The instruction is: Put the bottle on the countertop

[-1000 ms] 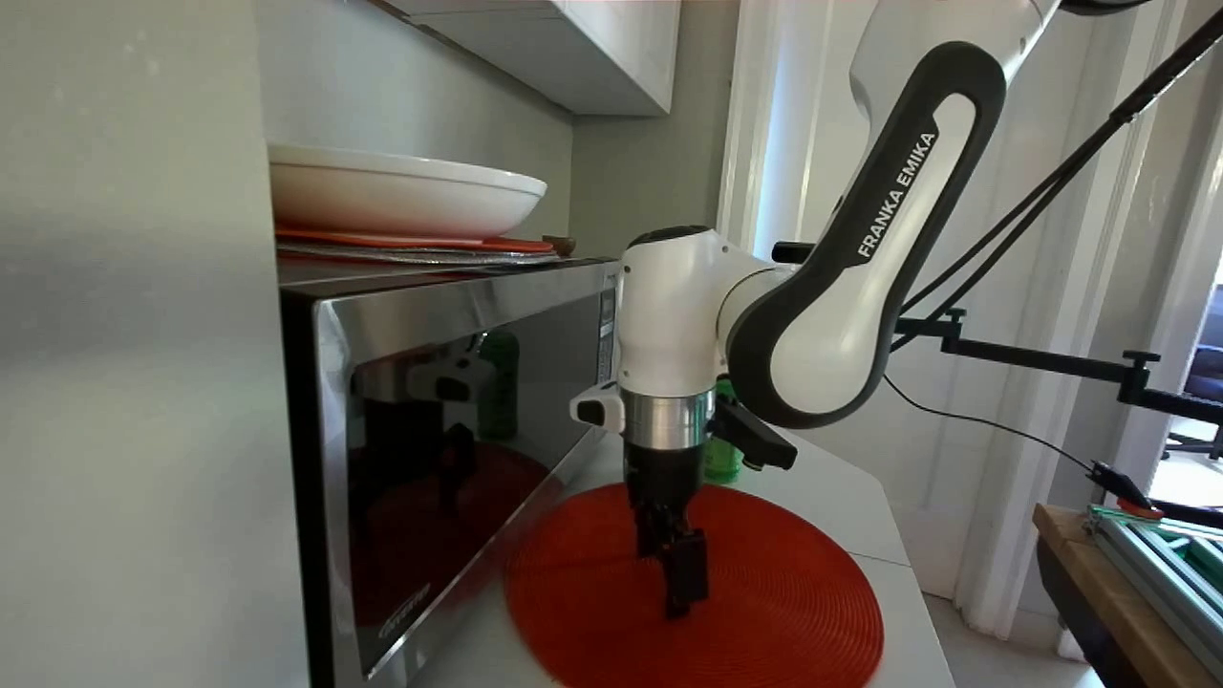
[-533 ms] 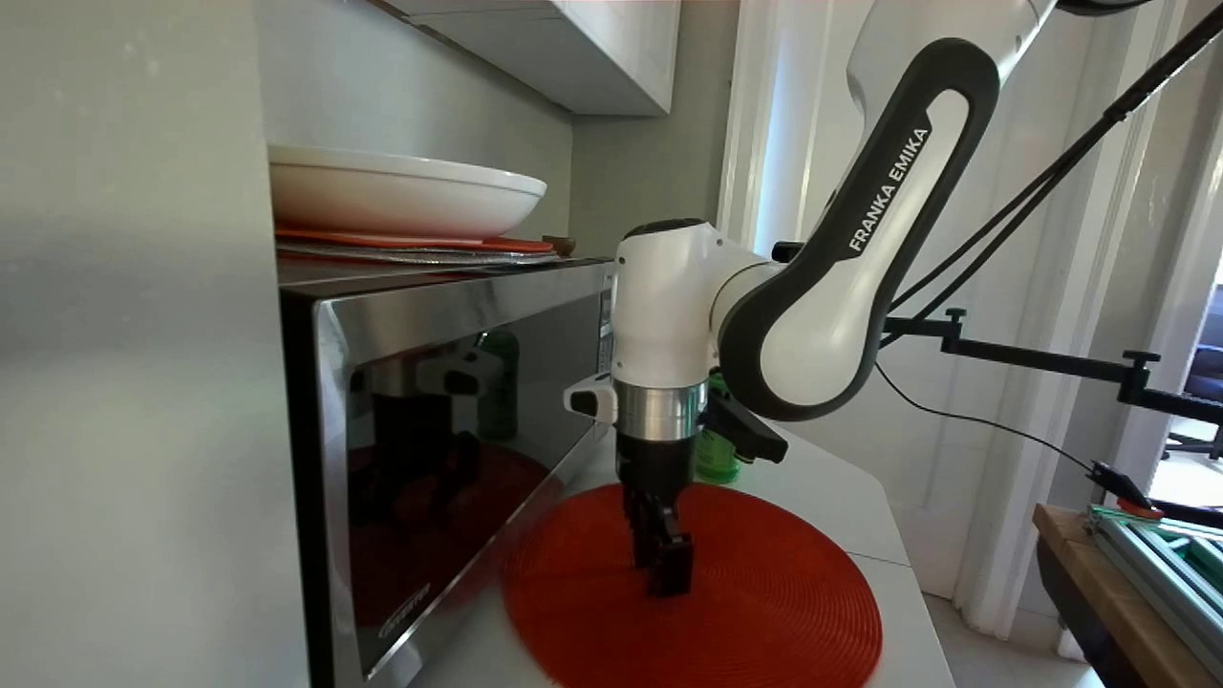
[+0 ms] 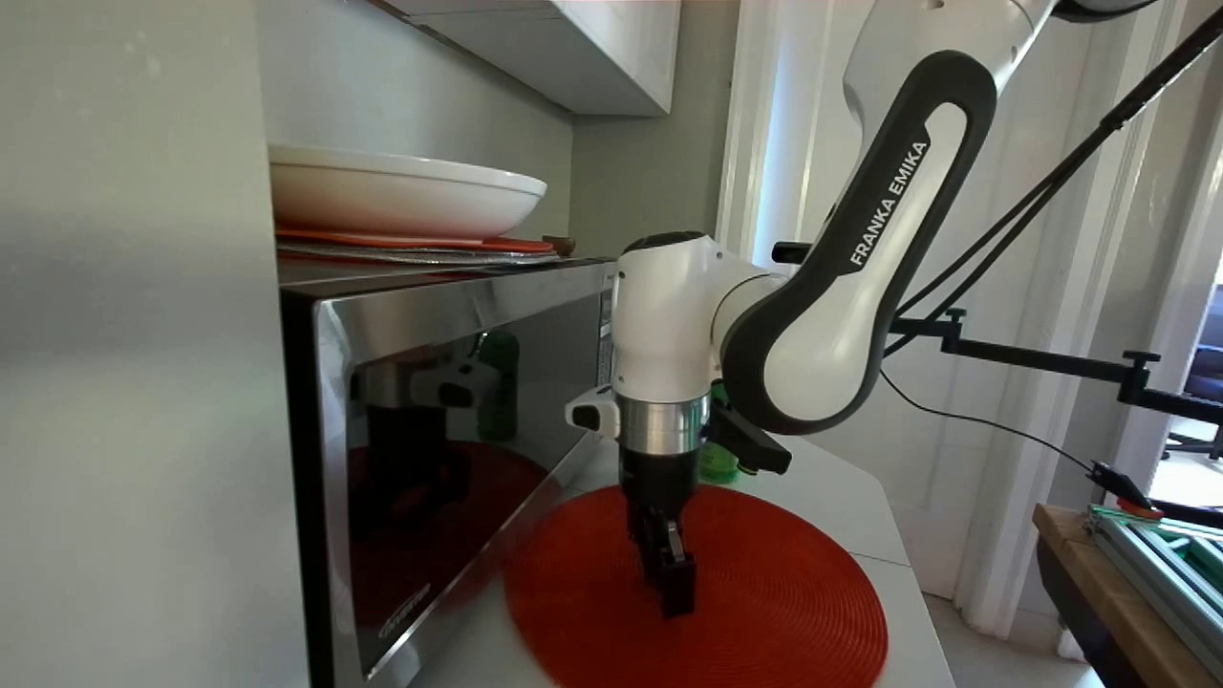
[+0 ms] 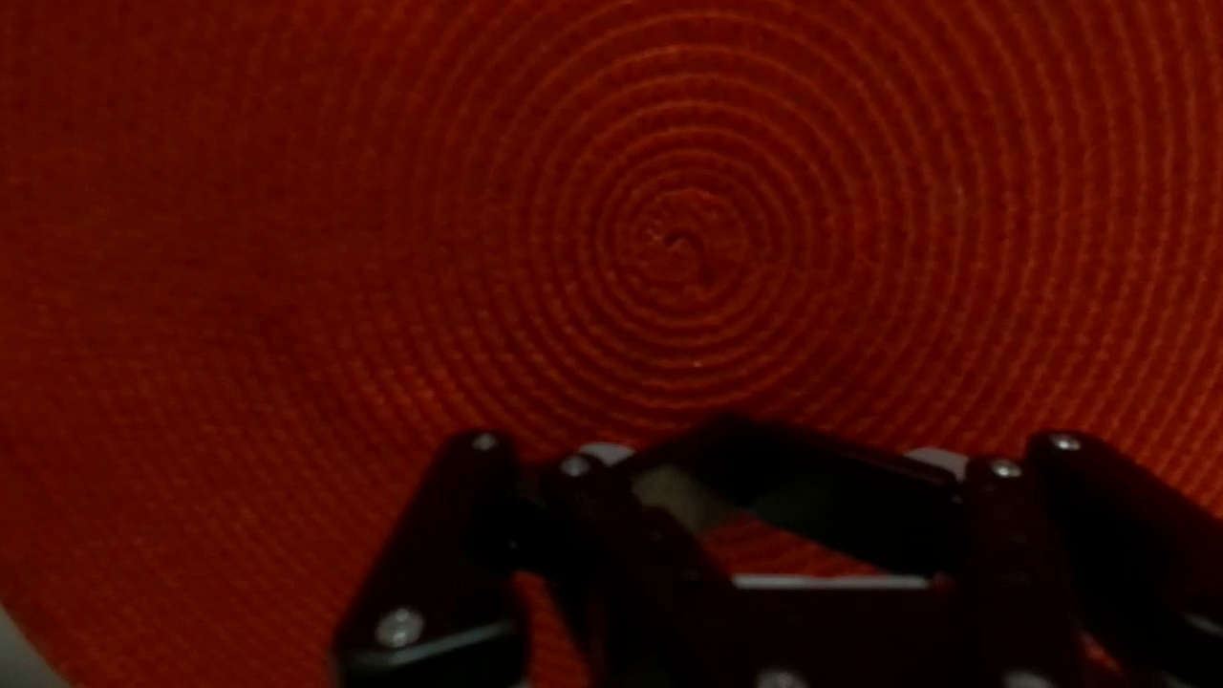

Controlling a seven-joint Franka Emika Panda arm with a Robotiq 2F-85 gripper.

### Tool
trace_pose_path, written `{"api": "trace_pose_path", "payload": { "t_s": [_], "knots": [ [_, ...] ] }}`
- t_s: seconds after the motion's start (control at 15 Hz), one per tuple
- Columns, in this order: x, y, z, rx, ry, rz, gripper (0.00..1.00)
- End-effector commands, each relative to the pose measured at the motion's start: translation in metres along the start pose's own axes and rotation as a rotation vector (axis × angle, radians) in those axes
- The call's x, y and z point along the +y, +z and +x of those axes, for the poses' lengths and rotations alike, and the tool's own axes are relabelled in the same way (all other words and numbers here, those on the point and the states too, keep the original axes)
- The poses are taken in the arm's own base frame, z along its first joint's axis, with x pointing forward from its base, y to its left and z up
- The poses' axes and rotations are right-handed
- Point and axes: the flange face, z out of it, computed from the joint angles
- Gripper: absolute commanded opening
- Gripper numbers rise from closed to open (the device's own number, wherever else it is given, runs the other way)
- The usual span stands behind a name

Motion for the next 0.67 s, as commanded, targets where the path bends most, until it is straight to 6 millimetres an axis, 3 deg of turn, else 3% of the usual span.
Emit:
{"api": "trace_pose_path", "payload": {
  "t_s": [0.0,0.4,0.6],
  "knots": [
    [-0.011,-0.01,0.003,0.024,-0.06,-0.022,0.33],
    [-0.049,-0.045,0.02,0.064,-0.152,-0.043,0.77],
    [-0.063,-0.045,0.026,0.059,-0.186,-0.049,0.98]
  ]
}}
